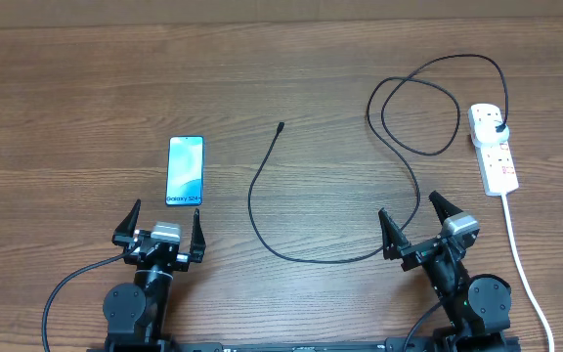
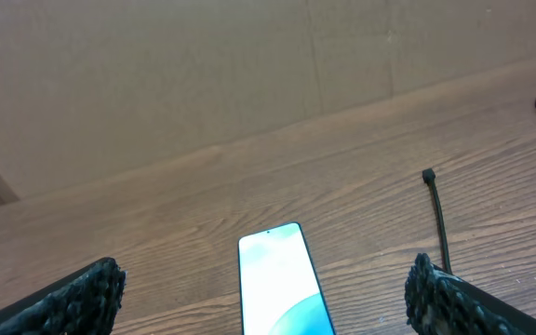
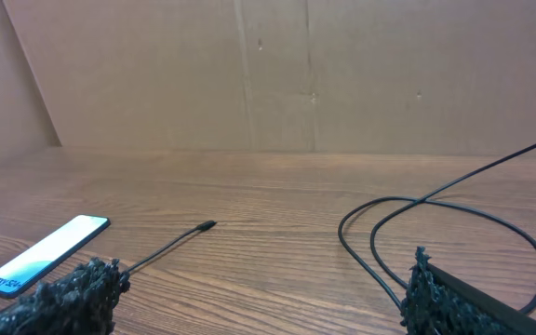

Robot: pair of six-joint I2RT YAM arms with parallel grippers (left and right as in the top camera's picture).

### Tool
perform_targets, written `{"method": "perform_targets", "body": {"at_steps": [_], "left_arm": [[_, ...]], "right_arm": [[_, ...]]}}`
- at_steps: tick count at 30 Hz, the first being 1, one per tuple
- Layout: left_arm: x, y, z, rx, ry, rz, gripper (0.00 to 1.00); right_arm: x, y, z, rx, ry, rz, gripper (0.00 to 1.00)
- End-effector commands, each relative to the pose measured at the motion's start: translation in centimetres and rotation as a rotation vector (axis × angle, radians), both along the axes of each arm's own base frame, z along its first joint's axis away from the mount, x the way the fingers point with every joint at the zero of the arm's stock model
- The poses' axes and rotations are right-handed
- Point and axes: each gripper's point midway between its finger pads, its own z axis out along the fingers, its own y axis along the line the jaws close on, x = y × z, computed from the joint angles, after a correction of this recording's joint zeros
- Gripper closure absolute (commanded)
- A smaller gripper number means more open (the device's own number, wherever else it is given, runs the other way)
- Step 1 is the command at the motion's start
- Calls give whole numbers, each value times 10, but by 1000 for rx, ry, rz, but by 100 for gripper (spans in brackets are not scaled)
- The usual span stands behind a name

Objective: Plug charger to phone and switch on socket

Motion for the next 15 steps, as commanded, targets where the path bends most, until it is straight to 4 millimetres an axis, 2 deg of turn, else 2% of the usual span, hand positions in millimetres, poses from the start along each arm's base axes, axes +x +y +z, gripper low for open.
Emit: {"method": "perform_targets", "body": {"at_steps": [1, 15], "left_arm": [[0, 4, -1, -17, -4, 23, 0], [0, 3, -1, -25, -3, 19, 1]], "right_arm": [[0, -1, -2, 3, -2, -3, 0], [0, -1, -2, 3, -2, -3, 0]]}}
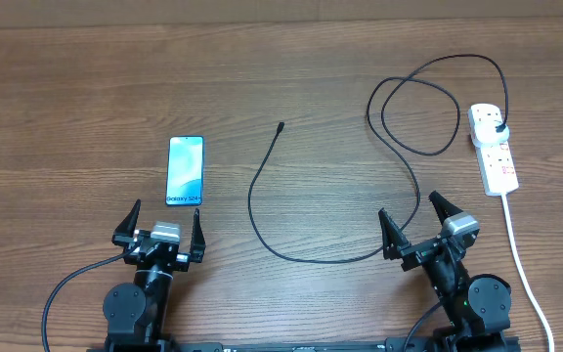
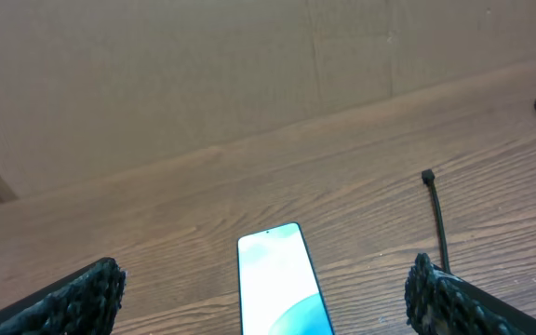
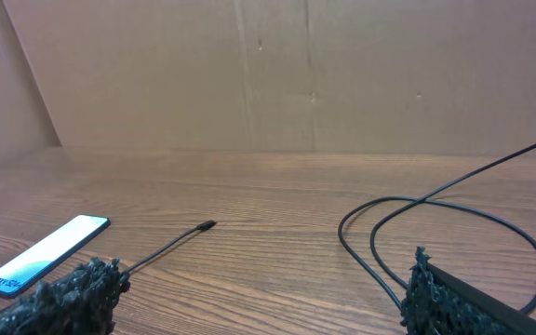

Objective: Plug charger to phone and switch on socket

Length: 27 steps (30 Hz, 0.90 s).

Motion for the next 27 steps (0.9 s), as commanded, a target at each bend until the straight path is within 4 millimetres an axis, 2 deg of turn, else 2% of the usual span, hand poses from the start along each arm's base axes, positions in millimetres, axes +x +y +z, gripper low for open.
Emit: {"method": "perform_targets", "body": {"at_steps": [1, 16, 27], "left_arm": [[0, 4, -1, -18, -4, 21, 0], [1, 5, -6, -43, 19, 28, 0], [0, 4, 6, -82, -1, 29, 0]], "right_arm": [[0, -1, -2, 3, -2, -3, 0], [0, -1, -2, 3, -2, -3, 0], [0, -1, -2, 3, -2, -3, 0]]}}
